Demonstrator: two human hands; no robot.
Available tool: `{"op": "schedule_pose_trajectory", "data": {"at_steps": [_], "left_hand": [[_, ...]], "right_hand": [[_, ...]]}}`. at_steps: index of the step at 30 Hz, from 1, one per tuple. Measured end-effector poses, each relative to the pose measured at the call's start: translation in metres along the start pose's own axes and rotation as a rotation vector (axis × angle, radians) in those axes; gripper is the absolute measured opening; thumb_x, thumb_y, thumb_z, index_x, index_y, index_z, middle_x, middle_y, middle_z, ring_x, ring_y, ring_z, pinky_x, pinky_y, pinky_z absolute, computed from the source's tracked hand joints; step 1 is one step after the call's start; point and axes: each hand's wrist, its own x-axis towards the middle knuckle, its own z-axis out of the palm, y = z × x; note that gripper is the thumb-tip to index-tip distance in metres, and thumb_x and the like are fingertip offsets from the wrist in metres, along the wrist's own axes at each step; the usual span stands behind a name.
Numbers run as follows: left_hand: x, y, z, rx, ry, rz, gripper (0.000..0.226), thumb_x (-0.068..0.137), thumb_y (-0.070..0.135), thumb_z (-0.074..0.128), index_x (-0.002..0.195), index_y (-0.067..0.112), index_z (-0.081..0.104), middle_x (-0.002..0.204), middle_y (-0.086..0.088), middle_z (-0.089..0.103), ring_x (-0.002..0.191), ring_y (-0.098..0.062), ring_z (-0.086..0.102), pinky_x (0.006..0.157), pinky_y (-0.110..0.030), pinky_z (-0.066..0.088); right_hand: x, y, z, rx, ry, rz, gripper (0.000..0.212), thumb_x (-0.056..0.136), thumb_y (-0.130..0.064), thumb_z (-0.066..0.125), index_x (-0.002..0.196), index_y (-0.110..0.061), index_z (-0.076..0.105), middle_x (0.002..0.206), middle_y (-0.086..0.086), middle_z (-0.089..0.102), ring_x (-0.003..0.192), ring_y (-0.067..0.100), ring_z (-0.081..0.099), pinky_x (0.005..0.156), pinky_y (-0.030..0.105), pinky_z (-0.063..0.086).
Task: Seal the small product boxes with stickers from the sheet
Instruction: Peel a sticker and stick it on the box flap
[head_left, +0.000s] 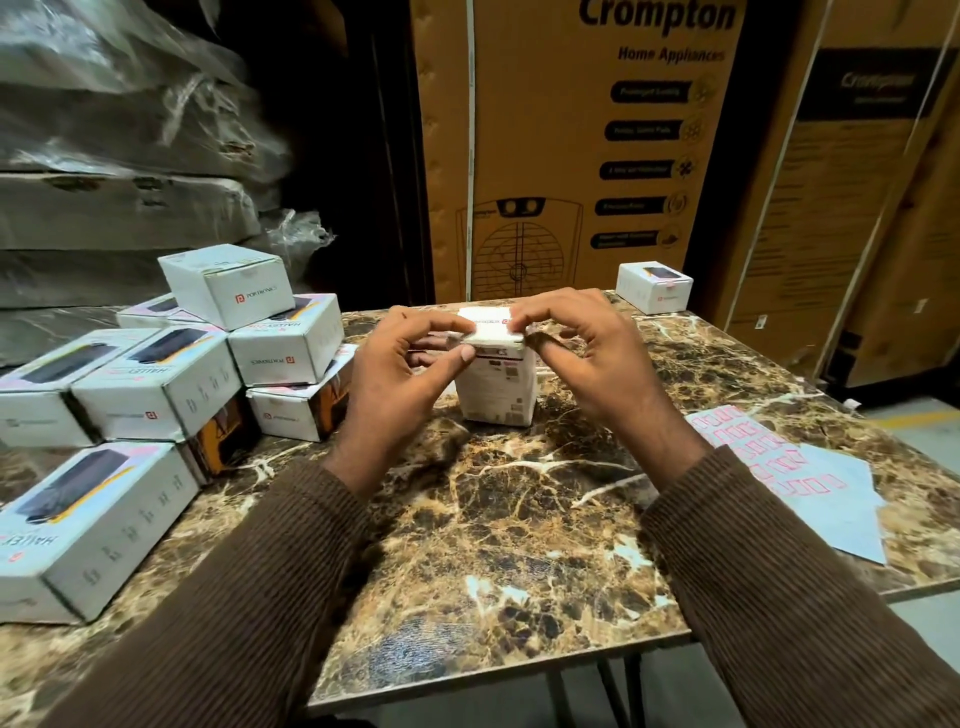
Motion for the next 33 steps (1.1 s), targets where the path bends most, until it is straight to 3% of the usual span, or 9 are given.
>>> {"op": "schedule_pose_trajectory", "data": {"at_steps": [3, 7, 9, 13, 20, 23, 28, 31, 33], "left_hand": [[-0.002, 0.006, 0.004, 0.109, 0.047, 0.068, 0.019, 0.091, 0.023, 0.083, 0.109, 0.022, 0.078, 0.111, 0.004, 0.063, 0.099, -0.010, 0.066, 0.081, -0.024, 0.058], [-0.003, 0.010, 0.008, 0.163, 0.108, 0.065, 0.020, 0.091, 0.022, 0.081, 0.112, 0.022, 0.078, 0.111, 0.004, 0.063, 0.098, -0.007, 0.065, 0.081, -0.026, 0.060], [-0.003, 0.010, 0.008, 0.159, 0.114, 0.056, 0.022, 0.093, 0.019, 0.079, 0.114, 0.022, 0.077, 0.114, 0.003, 0.064, 0.102, -0.008, 0.065, 0.084, -0.031, 0.062], [-0.003, 0.008, 0.008, 0.114, 0.101, 0.034, 0.021, 0.095, 0.016, 0.076, 0.116, 0.019, 0.076, 0.117, 0.004, 0.065, 0.111, -0.010, 0.065, 0.089, -0.035, 0.064], [-0.002, 0.008, 0.009, 0.007, 0.120, -0.003, 0.021, 0.095, 0.008, 0.075, 0.115, 0.014, 0.076, 0.115, 0.006, 0.071, 0.111, -0.005, 0.068, 0.094, -0.024, 0.060], [-0.002, 0.007, 0.009, 0.006, 0.117, 0.000, 0.021, 0.095, 0.008, 0.075, 0.115, 0.014, 0.076, 0.116, 0.005, 0.071, 0.111, -0.007, 0.068, 0.094, -0.028, 0.061], [-0.004, 0.008, 0.010, 0.091, 0.131, 0.070, 0.022, 0.095, 0.011, 0.075, 0.117, 0.016, 0.075, 0.116, 0.003, 0.067, 0.109, -0.011, 0.067, 0.085, -0.033, 0.064], [-0.004, 0.013, 0.009, 0.139, 0.148, 0.116, 0.023, 0.094, 0.014, 0.077, 0.117, 0.018, 0.075, 0.116, 0.003, 0.065, 0.105, -0.011, 0.065, 0.078, -0.026, 0.062], [-0.004, 0.018, 0.008, 0.159, 0.172, 0.144, 0.021, 0.094, 0.014, 0.077, 0.115, 0.018, 0.075, 0.114, 0.003, 0.063, 0.102, -0.011, 0.064, 0.073, -0.020, 0.059]], "right_hand": [[0.000, 0.002, -0.002, -0.007, 0.044, 0.020, 0.029, 0.093, -0.003, 0.066, 0.111, -0.023, 0.078, 0.116, -0.013, 0.073, 0.115, 0.011, 0.062, 0.098, 0.043, 0.053], [0.001, -0.002, -0.001, 0.052, 0.001, 0.063, 0.032, 0.096, -0.004, 0.062, 0.121, -0.017, 0.077, 0.123, -0.010, 0.072, 0.117, 0.000, 0.063, 0.095, 0.012, 0.053], [0.001, -0.003, 0.001, 0.072, -0.027, 0.089, 0.029, 0.099, -0.011, 0.064, 0.125, -0.019, 0.075, 0.128, -0.011, 0.070, 0.120, -0.002, 0.060, 0.089, 0.003, 0.049], [-0.001, -0.003, 0.003, 0.079, 0.015, 0.066, 0.022, 0.099, -0.014, 0.069, 0.119, -0.018, 0.076, 0.122, -0.009, 0.070, 0.119, -0.005, 0.059, 0.085, 0.004, 0.051], [0.000, -0.005, 0.004, 0.003, 0.113, 0.041, 0.019, 0.094, -0.009, 0.075, 0.113, -0.011, 0.078, 0.114, 0.000, 0.075, 0.109, 0.007, 0.067, 0.085, 0.003, 0.050], [0.000, -0.005, 0.004, 0.022, 0.122, 0.048, 0.019, 0.094, -0.009, 0.076, 0.112, -0.011, 0.078, 0.114, 0.000, 0.075, 0.108, 0.006, 0.067, 0.084, 0.005, 0.053], [-0.001, -0.006, 0.005, 0.040, 0.143, 0.066, 0.019, 0.095, -0.009, 0.074, 0.114, -0.011, 0.077, 0.114, -0.002, 0.074, 0.109, 0.005, 0.067, 0.080, 0.014, 0.059], [-0.002, -0.008, 0.003, 0.070, 0.207, 0.073, 0.016, 0.095, -0.008, 0.072, 0.108, -0.014, 0.078, 0.108, -0.007, 0.073, 0.103, 0.003, 0.067, 0.077, 0.016, 0.058], [-0.003, -0.009, -0.003, 0.142, 0.254, 0.111, 0.016, 0.097, -0.007, 0.070, 0.109, -0.013, 0.078, 0.106, -0.006, 0.074, 0.101, 0.007, 0.069, 0.083, 0.028, 0.062]]}}
